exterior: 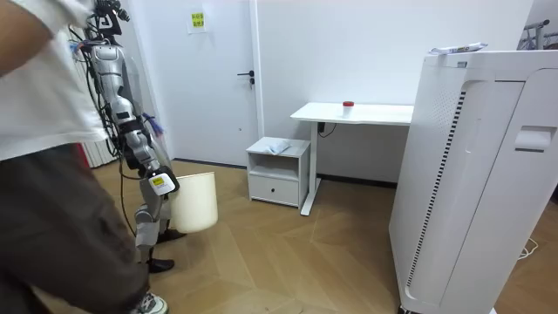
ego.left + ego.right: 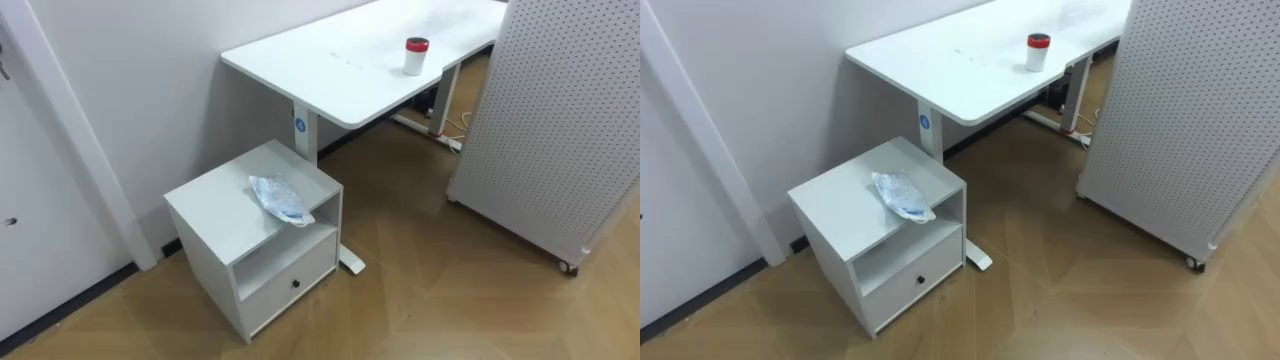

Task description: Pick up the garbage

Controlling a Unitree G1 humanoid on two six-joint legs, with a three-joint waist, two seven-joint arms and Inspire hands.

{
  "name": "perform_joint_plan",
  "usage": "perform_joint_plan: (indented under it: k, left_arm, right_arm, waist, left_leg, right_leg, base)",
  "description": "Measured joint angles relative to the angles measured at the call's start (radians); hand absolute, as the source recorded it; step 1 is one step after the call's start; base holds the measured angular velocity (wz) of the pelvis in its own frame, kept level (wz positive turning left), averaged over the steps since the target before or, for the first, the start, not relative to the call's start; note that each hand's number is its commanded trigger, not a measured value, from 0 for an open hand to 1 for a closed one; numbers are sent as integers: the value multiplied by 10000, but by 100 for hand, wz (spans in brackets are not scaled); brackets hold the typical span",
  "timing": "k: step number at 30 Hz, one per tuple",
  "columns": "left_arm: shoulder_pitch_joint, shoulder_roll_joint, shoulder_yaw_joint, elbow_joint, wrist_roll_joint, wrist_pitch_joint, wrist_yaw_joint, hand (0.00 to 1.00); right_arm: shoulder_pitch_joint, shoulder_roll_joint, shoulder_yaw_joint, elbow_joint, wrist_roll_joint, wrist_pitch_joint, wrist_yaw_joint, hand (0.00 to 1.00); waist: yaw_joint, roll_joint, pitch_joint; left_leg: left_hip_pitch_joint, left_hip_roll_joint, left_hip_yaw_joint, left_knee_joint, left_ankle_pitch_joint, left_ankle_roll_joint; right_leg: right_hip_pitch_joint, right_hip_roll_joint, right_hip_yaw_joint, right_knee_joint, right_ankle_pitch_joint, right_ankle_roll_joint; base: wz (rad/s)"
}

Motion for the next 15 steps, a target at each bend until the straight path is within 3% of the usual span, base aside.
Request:
perform_joint_plan:
  k: [7, 15]
  left_arm:
    - [-4, -10, 8, -3, -3, 38, -147, 0]
    - [-15, -52, 19, -3, 3, 2, -152, 0]
  right_arm:
    - [65, -1, -79, -7, 14, -2, -9, 100]
    - [68, 6, -141, -1, 11, 0, -15, 100]
  waist:
    - [7, 27, -20]
    - [9, 80, 29]
  left_leg:
    - [112, -83, -3, -44, -23, 33]
    - [255, -98, -15, -155, -43, 40]
  right_leg:
    - [219, -17, 51, -118, -11, -20]
    - [336, -31, 53, -106, -9, -26]
  base:
    - [8]
    - [0]
